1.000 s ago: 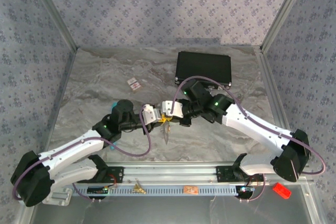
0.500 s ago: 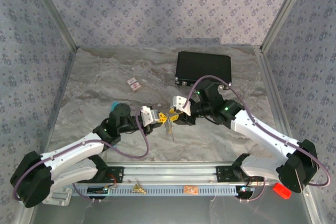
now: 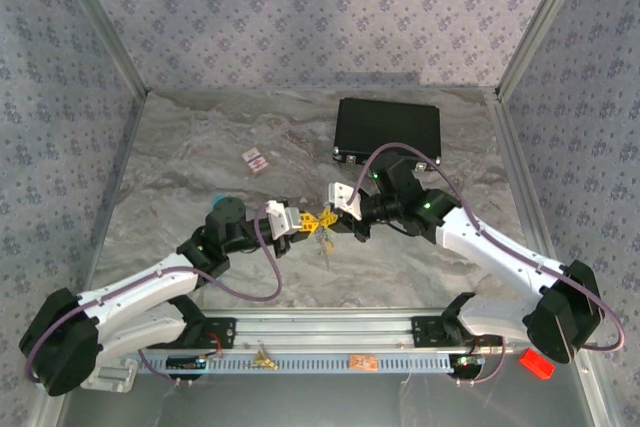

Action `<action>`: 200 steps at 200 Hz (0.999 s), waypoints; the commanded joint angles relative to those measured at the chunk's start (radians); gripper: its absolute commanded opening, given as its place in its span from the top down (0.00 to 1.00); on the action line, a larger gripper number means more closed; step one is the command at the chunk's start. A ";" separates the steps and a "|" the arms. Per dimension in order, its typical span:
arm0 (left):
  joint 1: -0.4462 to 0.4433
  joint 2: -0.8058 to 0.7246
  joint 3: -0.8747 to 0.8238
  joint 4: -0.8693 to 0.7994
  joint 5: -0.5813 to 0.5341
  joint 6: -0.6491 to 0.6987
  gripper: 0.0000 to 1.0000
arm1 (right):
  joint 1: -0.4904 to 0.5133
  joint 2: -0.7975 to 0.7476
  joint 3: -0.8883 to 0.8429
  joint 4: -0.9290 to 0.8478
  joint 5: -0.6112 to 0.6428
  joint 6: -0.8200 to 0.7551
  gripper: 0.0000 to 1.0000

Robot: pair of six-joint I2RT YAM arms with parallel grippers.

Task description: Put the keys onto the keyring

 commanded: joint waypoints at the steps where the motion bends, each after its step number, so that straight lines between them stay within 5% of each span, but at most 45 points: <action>1: 0.000 -0.013 0.009 0.046 0.011 -0.011 0.99 | 0.002 0.005 0.018 -0.009 -0.032 -0.005 1.00; 19: 0.000 -0.022 0.029 -0.025 -0.026 0.007 0.81 | 0.005 0.000 0.038 -0.060 -0.006 -0.035 1.00; 83: 0.000 -0.009 0.110 -0.226 -0.054 0.086 0.80 | 0.066 0.052 0.187 -0.301 0.185 -0.187 1.00; 123: 0.001 0.004 0.121 -0.221 -0.044 0.086 0.83 | 0.111 0.096 0.239 -0.355 0.231 -0.210 1.00; 165: 0.001 0.004 0.126 -0.243 -0.032 0.103 1.00 | 0.104 0.084 0.239 -0.330 0.207 -0.166 1.00; 183: 0.000 -0.004 0.112 -0.219 -0.030 0.100 1.00 | 0.065 0.040 0.184 -0.255 0.164 -0.105 0.71; 200: 0.000 -0.012 0.087 -0.166 -0.021 0.085 1.00 | 0.034 0.011 0.127 -0.205 0.128 -0.054 0.66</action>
